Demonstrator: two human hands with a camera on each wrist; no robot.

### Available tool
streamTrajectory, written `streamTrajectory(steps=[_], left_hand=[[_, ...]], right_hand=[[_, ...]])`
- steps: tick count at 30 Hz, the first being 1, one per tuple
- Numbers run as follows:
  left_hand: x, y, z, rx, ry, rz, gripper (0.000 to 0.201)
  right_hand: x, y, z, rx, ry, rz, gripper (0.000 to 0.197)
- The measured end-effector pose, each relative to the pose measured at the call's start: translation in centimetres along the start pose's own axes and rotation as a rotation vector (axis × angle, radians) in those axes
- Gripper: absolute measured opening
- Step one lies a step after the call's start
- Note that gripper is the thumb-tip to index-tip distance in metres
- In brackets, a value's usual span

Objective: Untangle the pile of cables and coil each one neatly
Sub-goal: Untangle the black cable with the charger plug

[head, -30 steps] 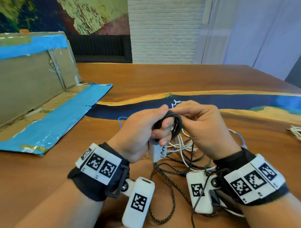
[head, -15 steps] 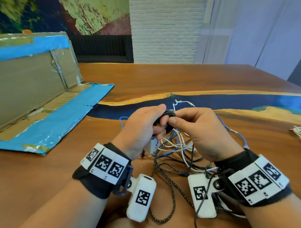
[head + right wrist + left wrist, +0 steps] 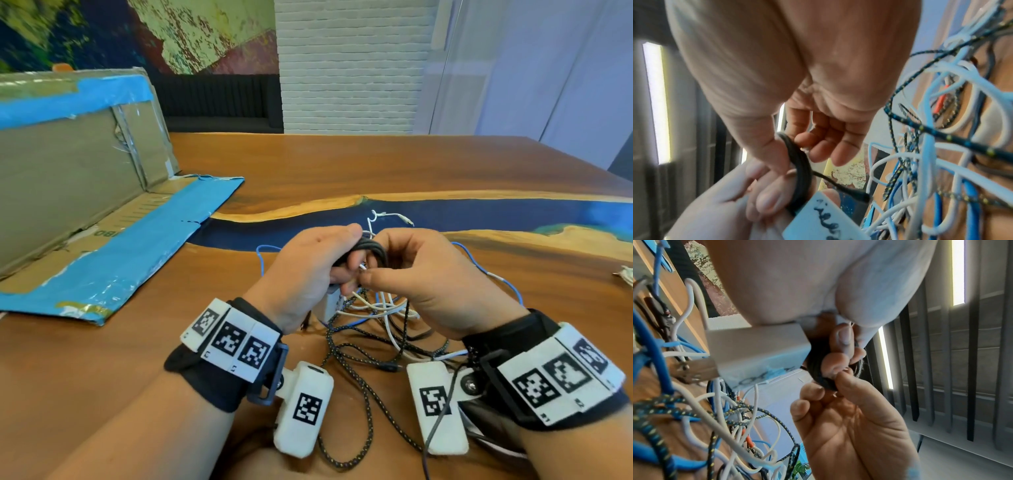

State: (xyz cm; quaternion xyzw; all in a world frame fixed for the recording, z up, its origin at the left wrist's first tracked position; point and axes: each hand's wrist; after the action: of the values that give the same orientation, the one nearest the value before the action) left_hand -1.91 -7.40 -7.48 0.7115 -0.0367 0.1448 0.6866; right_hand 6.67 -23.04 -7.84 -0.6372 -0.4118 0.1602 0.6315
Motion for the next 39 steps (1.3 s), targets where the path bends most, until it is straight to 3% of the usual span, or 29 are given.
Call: streamTrajectory(steps=[3,6,12,17,22,26,34,39], left_hand=[[0.1,-0.2,-0.2,0.02,0.023,0.006,0.044],[0.1,-0.2,0.2,0.027,0.048,-0.003,0.045],[0.1,-0.1,0.4,0.031,0.098,-0.022,0.044],[0.1,0.1,0.4,0.024,0.132,-0.042,0.043],[0.3,0.2,-0.3,0.052,0.172,-0.069,0.043],[0.1,0.3,0.6,0.065,0.105,-0.074,0.042],[0.2,0.6,-0.4,0.047,0.203,-0.115,0.045],[-0.1,1.1,-0.6,-0.19,0.086,-0.149,0.044]], right_hand=[[0.3,0.3,0.0,-0.079,0.11,-0.016,0.009],[0.3,0.2,0.2,-0.053,0.211,-0.028,0.02],[0.4,0.7,0.2,-0.037,0.439,0.018,0.015],[0.3,0.3,-0.2,-0.128,0.41,0.005,0.013],[0.3,-0.4,0.3,0.18,0.266,0.067,0.015],[0.3,-0.6,0.2,0.265,0.272,0.075,0.011],[0.1,-0.8,-0.7,0.094,0.192,0.136,0.014],[0.2,-0.8,-1.4,-0.111,0.299,0.011,0.011]])
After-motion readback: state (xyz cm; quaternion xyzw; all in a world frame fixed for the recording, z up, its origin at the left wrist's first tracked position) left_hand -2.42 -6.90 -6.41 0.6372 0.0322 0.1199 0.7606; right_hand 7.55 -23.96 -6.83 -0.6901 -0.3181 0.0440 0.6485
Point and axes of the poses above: each hand's wrist, its own x-axis towards the middle knuckle, its own z-axis out of the palm, y = z × x, and after that the axes turned 3 degrees about y, right-handed
